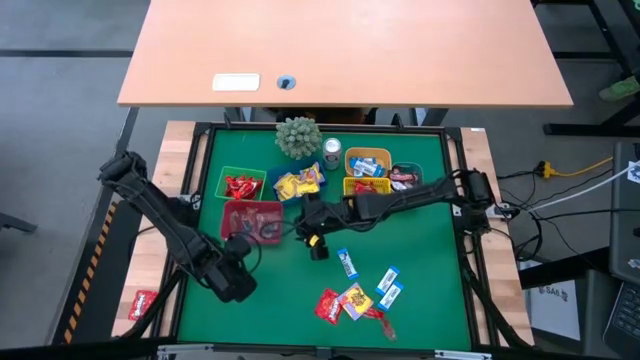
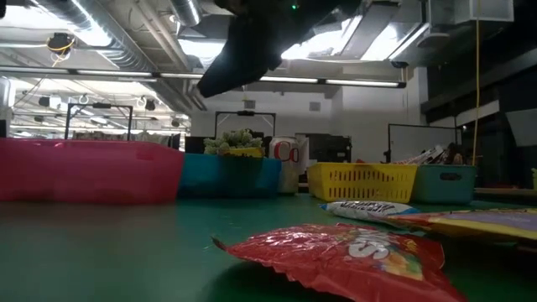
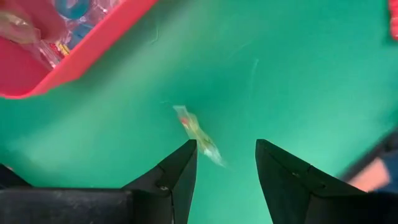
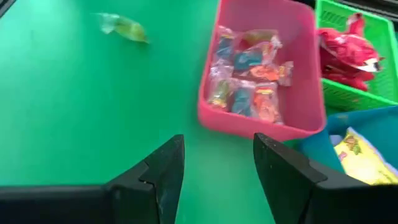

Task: Sort candy
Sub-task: Put the transparent green candy pack into the red bin

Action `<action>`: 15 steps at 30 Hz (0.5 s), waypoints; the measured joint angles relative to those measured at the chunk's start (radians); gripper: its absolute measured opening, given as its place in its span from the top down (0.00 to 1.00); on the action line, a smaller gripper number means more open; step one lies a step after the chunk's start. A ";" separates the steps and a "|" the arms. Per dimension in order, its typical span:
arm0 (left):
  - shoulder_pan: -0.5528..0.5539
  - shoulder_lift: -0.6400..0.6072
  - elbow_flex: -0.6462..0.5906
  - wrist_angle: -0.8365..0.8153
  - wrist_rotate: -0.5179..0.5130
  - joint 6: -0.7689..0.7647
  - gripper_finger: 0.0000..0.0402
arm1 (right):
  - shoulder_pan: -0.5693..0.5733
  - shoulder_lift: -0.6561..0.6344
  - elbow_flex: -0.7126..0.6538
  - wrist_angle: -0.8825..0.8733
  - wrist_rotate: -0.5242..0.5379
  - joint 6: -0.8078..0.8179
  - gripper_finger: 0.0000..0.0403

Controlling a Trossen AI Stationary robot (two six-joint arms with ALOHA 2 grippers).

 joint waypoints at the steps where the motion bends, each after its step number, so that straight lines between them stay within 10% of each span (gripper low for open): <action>1: 0.000 0.016 0.000 0.000 -0.001 -0.001 0.62 | 0.006 0.000 0.000 -0.006 0.000 0.000 0.53; 15: 0.000 0.243 0.000 0.009 0.007 -0.011 0.62 | 0.018 0.000 0.000 -0.030 -0.002 0.000 0.53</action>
